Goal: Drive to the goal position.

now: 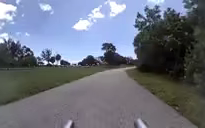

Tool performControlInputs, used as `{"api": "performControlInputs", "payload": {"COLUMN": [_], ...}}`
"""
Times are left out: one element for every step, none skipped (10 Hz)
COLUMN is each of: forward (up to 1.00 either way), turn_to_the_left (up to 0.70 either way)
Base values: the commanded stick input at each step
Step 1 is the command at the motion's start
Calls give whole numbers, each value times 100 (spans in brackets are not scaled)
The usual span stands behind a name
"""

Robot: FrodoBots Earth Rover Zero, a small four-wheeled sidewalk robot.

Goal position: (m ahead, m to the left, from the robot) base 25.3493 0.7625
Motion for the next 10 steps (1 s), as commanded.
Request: {"api": "performControlInputs", "payload": {"forward": [50,50,50,50,50,50,50,50,50,50], "turn_to_the_left": [0,0,0,0,0,0,0,0,0,0]}}
